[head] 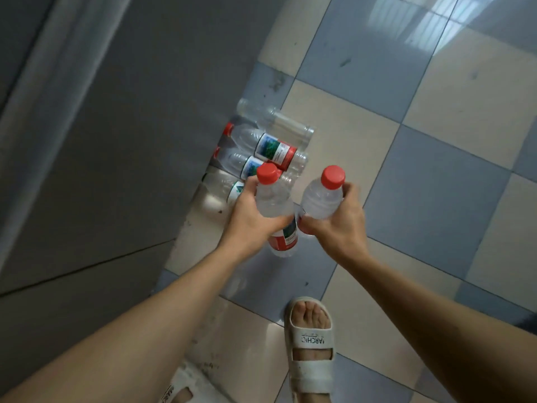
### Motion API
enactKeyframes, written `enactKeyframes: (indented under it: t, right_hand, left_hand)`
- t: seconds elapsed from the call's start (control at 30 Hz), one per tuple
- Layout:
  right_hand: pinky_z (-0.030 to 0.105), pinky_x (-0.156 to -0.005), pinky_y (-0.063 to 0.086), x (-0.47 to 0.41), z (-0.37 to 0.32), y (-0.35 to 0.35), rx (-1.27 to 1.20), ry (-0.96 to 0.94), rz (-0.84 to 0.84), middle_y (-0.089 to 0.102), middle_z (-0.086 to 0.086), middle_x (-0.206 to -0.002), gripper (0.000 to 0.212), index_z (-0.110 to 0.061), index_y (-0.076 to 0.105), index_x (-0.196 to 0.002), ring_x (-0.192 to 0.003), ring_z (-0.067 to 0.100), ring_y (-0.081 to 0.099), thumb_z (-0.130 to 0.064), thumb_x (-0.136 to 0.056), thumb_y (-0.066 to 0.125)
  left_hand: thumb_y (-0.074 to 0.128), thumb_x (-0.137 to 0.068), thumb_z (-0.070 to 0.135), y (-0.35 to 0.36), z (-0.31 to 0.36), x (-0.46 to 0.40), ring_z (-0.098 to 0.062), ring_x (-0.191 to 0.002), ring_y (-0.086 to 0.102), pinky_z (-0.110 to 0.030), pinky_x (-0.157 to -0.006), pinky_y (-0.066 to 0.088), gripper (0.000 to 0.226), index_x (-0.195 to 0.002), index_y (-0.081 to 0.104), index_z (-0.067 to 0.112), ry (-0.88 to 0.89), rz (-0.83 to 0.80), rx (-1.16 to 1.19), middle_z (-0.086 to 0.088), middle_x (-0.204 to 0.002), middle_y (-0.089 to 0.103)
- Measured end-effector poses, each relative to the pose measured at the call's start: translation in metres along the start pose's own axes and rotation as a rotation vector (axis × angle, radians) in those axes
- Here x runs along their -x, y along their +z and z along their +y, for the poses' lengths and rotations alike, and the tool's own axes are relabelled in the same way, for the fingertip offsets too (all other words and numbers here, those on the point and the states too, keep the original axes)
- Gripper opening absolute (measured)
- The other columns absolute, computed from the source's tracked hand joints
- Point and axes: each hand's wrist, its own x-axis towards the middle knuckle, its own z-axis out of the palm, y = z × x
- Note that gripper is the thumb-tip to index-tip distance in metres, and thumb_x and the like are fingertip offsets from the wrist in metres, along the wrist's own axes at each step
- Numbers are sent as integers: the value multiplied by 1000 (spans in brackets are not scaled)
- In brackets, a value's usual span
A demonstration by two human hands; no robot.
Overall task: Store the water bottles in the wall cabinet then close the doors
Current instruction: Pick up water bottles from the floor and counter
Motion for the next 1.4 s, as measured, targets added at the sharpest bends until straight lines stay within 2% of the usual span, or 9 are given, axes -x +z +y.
enactKeyframes:
  t: [0.13,0.27,0.47,0.57,0.73,0.87,0.97,1.2,1.4]
  right_hand:
    - [12,-72,43,-29,7,-25,-7,-16,154,59,-1,-114,77,-29,41,-122,-98,15,61,-26,-65,92]
    - [31,-83,55,-42,31,-27,32,-11,212,61,1,-114,66,-29,43,-118,-100,19,62,-26,-72,90]
    - [6,-67,42,-35,58,-20,20,-53,246,58,-9,-101,65,-33,42,-117,-83,-3,57,-27,-74,89]
    - [16,-75,48,-32,63,-18,11,-41,228,56,-15,-101,71,-27,42,-127,-87,-7,57,-23,-74,88]
    - [31,-96,50,-37,68,-22,-65,66,67,56,-7,-124,97,-30,32,-145,-110,13,58,-20,-69,92]
    - [43,-98,55,-47,79,-26,-158,90,-6,62,2,-125,82,-23,46,-138,-113,21,63,-11,-70,90]
    - [52,-98,53,-55,78,-23,-163,73,-44,67,9,-120,69,-12,56,-131,-110,27,66,-11,-71,89]
    - [49,-98,55,-43,45,-32,-201,105,-12,71,3,-116,66,-17,59,-128,-108,23,68,-11,-70,90]
    - [30,-89,54,-10,-26,-65,-177,38,-30,69,-4,-113,61,-22,60,-125,-106,17,66,-15,-72,90]
  left_hand:
    - [89,-67,27,35,24,-27,-18,-91,68,-36,-80,56,55,-110,55,26,133,73,-130,7,-96,70]
    - [90,-71,23,57,10,-40,-24,-96,60,-32,-79,48,57,-115,54,17,271,86,-249,0,-104,66]
    - [86,-73,14,67,-19,-32,-29,-109,56,-39,-92,48,60,-125,55,7,393,77,-357,-7,-121,62]
    - [87,-72,16,71,-24,-32,-29,-114,56,-40,-96,48,66,-128,53,8,386,93,-350,-8,-125,61]
    - [87,-69,35,75,-36,-40,-29,-115,57,-41,-90,51,76,-132,47,17,284,98,-324,-6,-127,62]
    - [87,-68,33,84,-50,-46,-23,-106,58,-30,-81,44,67,-121,46,35,258,150,-228,3,-119,64]
    - [87,-69,30,92,-54,-49,-23,-102,62,-34,-81,50,58,-118,55,26,259,199,-151,4,-115,68]
    - [88,-69,25,80,-23,-30,-21,-107,65,-45,-90,55,59,-122,61,27,190,177,-16,5,-115,70]
    - [93,-62,25,33,49,3,3,-91,66,-16,-75,53,57,-107,61,37,139,223,2,19,-98,71]
